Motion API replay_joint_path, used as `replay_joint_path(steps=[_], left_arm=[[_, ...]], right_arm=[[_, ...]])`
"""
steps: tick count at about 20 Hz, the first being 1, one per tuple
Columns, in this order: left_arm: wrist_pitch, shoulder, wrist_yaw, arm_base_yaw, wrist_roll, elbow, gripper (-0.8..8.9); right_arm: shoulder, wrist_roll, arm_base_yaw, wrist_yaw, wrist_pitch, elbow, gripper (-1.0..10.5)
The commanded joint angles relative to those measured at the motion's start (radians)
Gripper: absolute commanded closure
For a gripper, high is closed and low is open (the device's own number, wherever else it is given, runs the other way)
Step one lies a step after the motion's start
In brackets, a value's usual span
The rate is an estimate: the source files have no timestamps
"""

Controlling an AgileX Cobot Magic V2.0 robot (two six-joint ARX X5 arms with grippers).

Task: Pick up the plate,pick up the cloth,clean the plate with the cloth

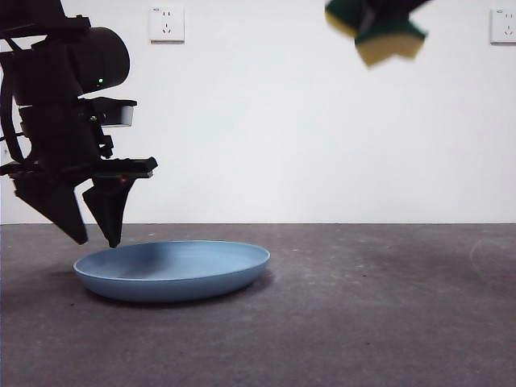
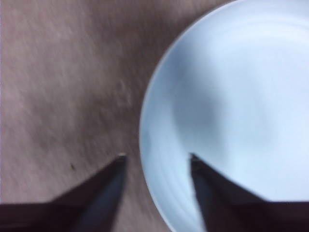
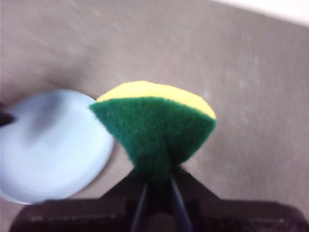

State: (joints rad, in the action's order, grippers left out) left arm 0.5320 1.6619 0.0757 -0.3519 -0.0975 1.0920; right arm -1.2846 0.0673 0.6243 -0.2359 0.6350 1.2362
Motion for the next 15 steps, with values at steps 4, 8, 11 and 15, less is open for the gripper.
replay_joint_path(steps=[4, 8, 11, 15], left_arm=[[0.06, -0.167, 0.001, -0.05, -0.008, -0.005, 4.94], [0.064, -0.35, 0.0, -0.105, -0.009, -0.005, 4.95], [0.071, -0.46, -0.003, -0.138, -0.014, -0.005, 4.95], [0.076, -0.528, -0.002, -0.173, -0.014, -0.005, 4.95]], right_arm=[[-0.229, 0.023, -0.052, 0.002, -0.014, -0.001, 9.6], [-0.414, 0.052, -0.066, 0.004, -0.026, 0.0, 9.6], [-0.515, 0.051, -0.076, 0.053, -0.029, -0.001, 9.6], [-0.566, 0.05, -0.105, 0.148, -0.031, -0.001, 9.6]])
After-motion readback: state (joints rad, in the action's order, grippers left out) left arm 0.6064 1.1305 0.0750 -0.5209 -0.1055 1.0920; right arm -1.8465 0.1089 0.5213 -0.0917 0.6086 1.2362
